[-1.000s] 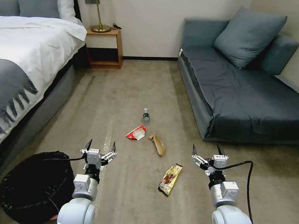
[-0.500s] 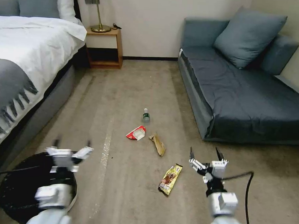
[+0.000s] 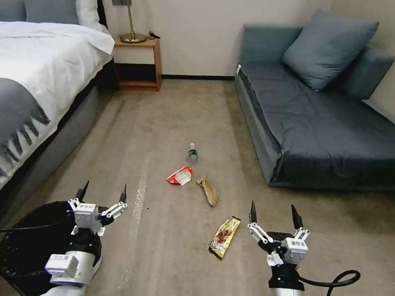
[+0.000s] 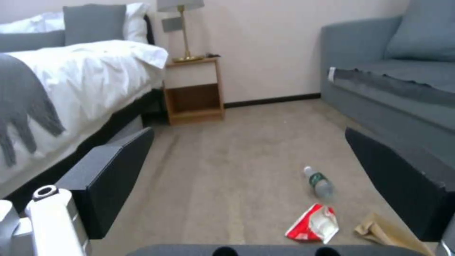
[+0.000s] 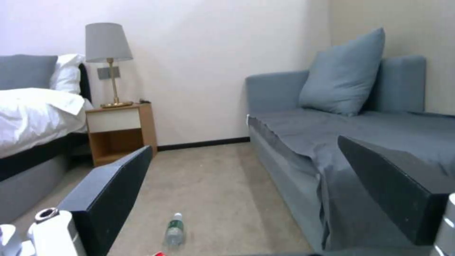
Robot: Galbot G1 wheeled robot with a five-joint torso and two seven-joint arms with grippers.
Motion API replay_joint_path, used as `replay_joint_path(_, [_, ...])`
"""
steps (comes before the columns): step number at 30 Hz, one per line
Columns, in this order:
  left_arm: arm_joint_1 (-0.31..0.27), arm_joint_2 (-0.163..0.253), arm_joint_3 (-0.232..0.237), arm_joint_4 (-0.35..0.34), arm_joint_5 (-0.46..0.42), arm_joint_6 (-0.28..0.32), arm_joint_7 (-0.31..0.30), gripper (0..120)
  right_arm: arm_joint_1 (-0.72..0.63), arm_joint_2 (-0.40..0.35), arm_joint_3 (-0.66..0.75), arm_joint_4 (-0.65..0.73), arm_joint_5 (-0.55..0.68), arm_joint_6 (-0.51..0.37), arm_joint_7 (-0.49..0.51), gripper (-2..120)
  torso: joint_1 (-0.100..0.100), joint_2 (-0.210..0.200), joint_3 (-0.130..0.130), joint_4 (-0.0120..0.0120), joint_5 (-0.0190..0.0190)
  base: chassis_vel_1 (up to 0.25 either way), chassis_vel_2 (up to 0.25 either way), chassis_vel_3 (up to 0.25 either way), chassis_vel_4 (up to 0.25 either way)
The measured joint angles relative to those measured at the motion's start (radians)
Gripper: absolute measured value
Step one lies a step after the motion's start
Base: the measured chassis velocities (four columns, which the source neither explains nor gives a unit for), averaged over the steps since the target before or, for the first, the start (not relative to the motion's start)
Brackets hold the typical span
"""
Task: Pick up the trash bin, then pick up the garbage on the floor and place it into the trash bin.
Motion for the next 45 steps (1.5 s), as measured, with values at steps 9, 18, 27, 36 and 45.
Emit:
replay_joint_path(9, [0.022,0.028,-0.064,-0.006,-0.040,0.040,-0.026,100,0.022,-0.021,0.003,-0.014,0.033,-0.034,0.002,100,0.000,0.000,0.000,0.0001,0.0000,0.000,0.000,0.000,0.000])
replay_joint_path(18, [0.037,0.131,-0.151,0.037,-0.306,0.139,-0.023,100,0.051,-0.043,0.012,-0.058,0.081,-0.046,0.015,100,0.000,0.000,0.000,0.0001,-0.0002,0.000,0.000,0.000,0.000])
replay_joint_path(27, [0.015,0.235,-0.373,0.150,-0.442,0.278,0.026,100,0.082,-0.058,0.025,-0.084,0.116,-0.057,0.020,100,0.000,0.000,0.000,0.0001,-0.0002,0.000,0.000,0.000,0.000])
replay_joint_path(36, [0.015,0.352,-0.541,0.263,-0.517,0.456,0.125,100,0.111,-0.059,0.022,-0.120,0.132,-0.063,0.026,100,0.000,0.000,0.000,0.0001,-0.0001,0.000,0.000,0.000,0.000])
replay_joint_path(45, [-0.016,0.445,-0.565,0.405,-0.514,0.661,0.256,100,0.122,-0.056,0.023,-0.136,0.142,-0.068,0.030,100,0.000,0.000,0.000,0.0000,-0.0001,0.000,0.000,0.000,0.000])
